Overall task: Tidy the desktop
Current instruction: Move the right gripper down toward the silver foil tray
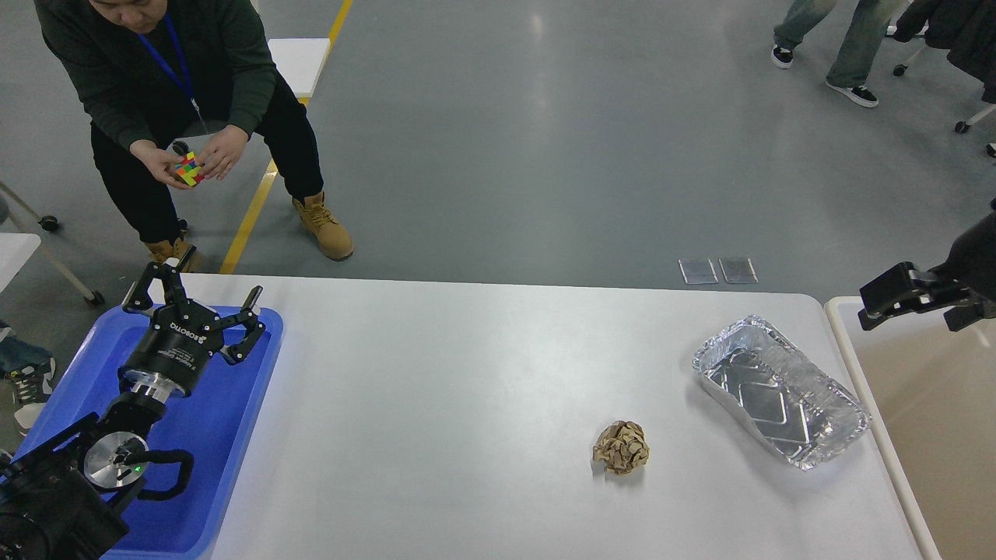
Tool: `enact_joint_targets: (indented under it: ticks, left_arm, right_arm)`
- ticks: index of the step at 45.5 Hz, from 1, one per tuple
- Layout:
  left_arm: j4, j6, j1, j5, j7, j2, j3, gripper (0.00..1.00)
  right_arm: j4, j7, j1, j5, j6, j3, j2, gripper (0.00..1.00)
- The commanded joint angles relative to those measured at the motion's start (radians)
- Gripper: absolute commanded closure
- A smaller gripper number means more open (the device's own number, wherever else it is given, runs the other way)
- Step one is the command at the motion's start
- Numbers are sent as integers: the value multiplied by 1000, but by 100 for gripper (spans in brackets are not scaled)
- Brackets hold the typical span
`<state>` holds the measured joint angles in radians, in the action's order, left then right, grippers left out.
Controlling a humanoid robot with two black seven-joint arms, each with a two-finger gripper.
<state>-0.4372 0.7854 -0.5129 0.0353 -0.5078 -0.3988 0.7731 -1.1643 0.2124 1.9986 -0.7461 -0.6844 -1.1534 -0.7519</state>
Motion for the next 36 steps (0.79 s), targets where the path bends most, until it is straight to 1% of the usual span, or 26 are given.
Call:
enact_joint_targets:
  ticks: [1, 11, 15, 18, 25, 28, 36]
  left_arm:
    - [0, 0, 1, 0, 0, 0, 0, 1]
    - [0, 0, 1, 0, 0, 0, 0, 1]
    - [0, 0, -1, 0, 0, 0, 0, 1]
    - [0, 0, 1, 0, 0, 0, 0, 1]
    - [0, 0, -1, 0, 0, 0, 0, 1]
    - [0, 0, -1, 0, 0, 0, 0, 1]
    - [0, 0, 1, 0, 0, 0, 0, 1]
  right_arm:
    - [-2, 1, -1, 7, 9, -16, -1, 0]
    - [-2, 2, -18, 14, 9, -17, -15, 0]
    - [0, 1, -43, 53, 22, -17, -33, 0]
    - [0, 1, -72, 97, 54, -23, -49, 0]
    - [0, 1, -129, 194, 175, -129, -56, 0]
    - [-2, 2, -156, 250, 209, -154, -56, 0]
    - [-12, 2, -201, 318, 243, -181, -60, 0]
